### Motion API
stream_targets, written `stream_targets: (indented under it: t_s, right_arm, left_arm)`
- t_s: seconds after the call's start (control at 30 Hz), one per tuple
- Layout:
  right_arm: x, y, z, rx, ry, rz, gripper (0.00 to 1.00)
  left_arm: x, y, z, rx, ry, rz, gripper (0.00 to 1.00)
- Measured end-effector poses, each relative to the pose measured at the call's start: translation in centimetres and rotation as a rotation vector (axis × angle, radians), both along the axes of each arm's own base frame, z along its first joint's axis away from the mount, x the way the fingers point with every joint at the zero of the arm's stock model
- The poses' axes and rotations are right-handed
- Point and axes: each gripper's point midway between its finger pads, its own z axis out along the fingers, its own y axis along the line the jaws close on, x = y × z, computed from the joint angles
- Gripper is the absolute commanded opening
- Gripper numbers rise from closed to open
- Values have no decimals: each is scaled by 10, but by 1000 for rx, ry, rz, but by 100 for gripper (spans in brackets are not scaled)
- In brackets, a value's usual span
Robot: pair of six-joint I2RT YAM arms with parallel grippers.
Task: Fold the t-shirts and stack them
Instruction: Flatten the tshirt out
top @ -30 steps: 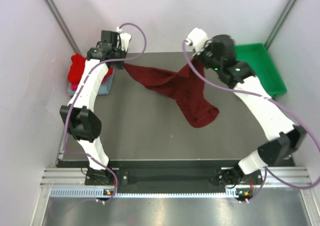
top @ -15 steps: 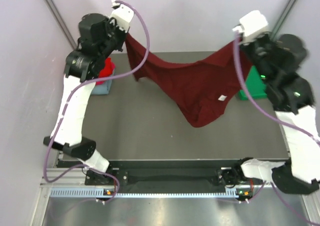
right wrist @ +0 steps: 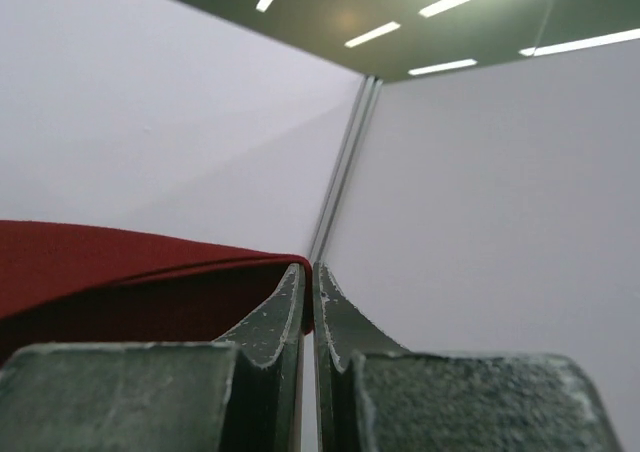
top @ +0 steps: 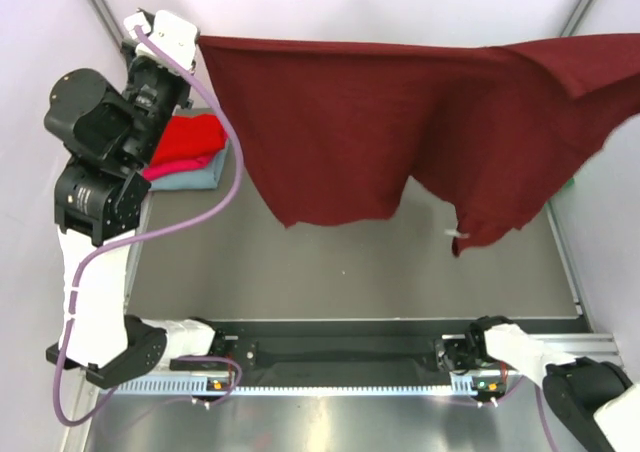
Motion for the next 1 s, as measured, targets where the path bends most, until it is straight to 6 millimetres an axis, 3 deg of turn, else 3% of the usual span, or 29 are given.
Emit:
stream_targets:
  t_s: [0.07,0.17,0.4,0.53,0.63,0.73,0.9,1.0]
  right_arm:
    - [-17,-2,11,3,-50,-4,0]
    - [-24,0,16,-14,-71,2,0]
    - [8,13,-8,-68,35,31,0]
    - [33,17,-32,-102,105,23,0]
    - [64,24,-65,-146,182,22,0]
    - [110,35,-111,-198,286,31,0]
    - [204,56,-233,-277,568,77,0]
    - [258,69,-304,-303,736,113,0]
  left_arm:
    - [-4,0,8,0,-29,-8,0]
    - [-5,0,15,0,-58,-10,0]
    - [5,-1,16,16,-68,5,0]
    - [20,-3,-5,42,-34,28,0]
    - [39,-7,-43,90,44,43,0]
    - [68,-14,-104,165,161,54,0]
    - [112,-10,-233,286,418,72,0]
    - [138,-1,-301,336,558,89,0]
